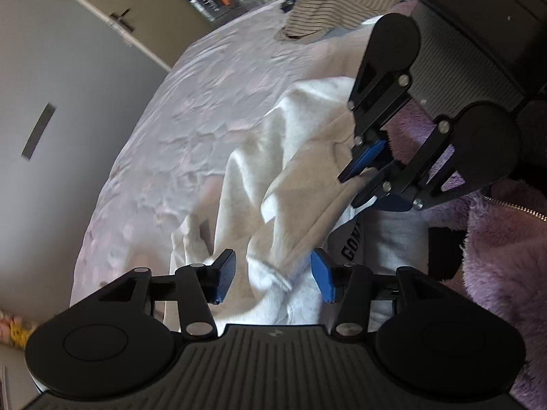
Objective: Fold clothes
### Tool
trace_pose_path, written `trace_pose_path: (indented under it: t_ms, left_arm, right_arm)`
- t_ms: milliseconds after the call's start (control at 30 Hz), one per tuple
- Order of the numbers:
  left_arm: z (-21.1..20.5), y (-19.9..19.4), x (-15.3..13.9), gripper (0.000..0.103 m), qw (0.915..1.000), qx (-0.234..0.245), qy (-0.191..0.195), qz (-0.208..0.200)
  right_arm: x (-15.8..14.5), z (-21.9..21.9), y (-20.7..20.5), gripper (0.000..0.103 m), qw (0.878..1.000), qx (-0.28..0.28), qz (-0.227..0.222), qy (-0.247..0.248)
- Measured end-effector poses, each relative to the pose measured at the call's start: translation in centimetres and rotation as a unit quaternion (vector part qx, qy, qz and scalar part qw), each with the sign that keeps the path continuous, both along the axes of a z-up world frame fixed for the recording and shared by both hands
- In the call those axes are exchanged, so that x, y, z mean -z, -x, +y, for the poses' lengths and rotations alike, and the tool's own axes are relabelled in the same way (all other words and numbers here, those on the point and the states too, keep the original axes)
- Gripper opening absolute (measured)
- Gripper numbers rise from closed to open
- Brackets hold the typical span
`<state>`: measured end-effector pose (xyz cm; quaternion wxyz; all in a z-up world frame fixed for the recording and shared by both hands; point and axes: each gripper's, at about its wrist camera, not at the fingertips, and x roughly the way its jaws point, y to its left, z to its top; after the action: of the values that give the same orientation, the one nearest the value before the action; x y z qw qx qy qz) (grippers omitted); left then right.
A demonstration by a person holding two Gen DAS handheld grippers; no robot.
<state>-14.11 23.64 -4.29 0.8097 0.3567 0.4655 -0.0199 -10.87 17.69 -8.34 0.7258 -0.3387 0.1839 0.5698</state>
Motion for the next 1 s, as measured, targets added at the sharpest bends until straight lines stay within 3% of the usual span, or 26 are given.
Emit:
trace_pose_path:
  t_ms: [167,267,333,467,633,767,833,1000]
  left_arm:
    - [-2.0,-2.7,0.6,0.047,0.9935,0.090,-0.028,0.065]
    - [-2.0,-3.9,1.6,0.045,0.9902,0.097,-0.027,0.096]
    - [-1.9,-4.4,2.1,0.031,0.9890,0.094,-0.022,0.112]
    - [-1.6,-5.4,2.9,0.015,0.9866,0.085,-0.012,0.139]
    - [-0.8,-5.1,2.6,0.005,0.9913,0.051,-0.002,0.121]
    - [1.4,-5.1,1.7,0.004,0.9957,-0.021,0.006,0.090]
    - [3.1,-4.8,1.1,0.004,0.9950,-0.063,0.015,0.075]
    - [6.9,-4.1,0.2,0.004,0.9894,-0.134,0.032,0.046]
  right_arm:
    - [0.1,-0.2,0.4,0.018,1.000,-0.002,-0.010,-0.002]
    - [0.0,-0.3,0.3,0.018,1.000,-0.001,-0.010,-0.005]
    - [0.1,-0.4,0.3,0.018,1.000,-0.001,-0.010,-0.007]
    - [0.0,-0.6,0.1,0.018,1.000,0.000,-0.007,-0.012]
    - [-0.1,-0.9,-0.3,0.019,1.000,-0.001,0.000,-0.020]
    - [-0.9,-1.5,-0.8,0.024,0.999,0.003,0.005,-0.038]
    - [-1.4,-2.0,-1.3,0.030,0.999,0.008,0.007,-0.047]
    - [-1.9,-3.2,-4.1,0.031,0.999,0.020,0.007,-0.045]
